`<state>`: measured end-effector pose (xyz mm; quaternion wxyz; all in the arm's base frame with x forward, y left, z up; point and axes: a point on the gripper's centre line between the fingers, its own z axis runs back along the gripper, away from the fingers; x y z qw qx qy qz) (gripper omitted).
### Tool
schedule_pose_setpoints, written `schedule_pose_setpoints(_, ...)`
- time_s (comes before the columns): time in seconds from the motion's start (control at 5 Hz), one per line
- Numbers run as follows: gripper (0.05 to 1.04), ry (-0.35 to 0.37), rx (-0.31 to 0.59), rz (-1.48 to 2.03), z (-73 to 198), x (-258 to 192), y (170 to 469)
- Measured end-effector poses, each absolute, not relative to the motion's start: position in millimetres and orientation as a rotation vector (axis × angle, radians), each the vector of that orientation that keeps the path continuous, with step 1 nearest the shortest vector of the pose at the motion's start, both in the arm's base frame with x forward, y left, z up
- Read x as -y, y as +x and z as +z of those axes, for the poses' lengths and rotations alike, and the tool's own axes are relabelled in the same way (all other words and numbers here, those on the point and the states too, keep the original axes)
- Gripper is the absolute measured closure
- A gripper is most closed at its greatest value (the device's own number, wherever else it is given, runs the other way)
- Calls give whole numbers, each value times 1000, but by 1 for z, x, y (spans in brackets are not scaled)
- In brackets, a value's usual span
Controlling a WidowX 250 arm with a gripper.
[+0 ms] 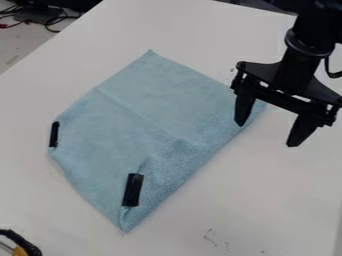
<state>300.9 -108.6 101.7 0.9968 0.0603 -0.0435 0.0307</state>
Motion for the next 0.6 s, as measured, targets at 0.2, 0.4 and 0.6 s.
schedule_pose_setpoints(0.2,84,134,62,64,92,107,299)
schedule_pose_setpoints(0.4,84,184,59,93,86,93,283)
schedule_pose_setpoints(0.6,84,180,72,162,93,75,265)
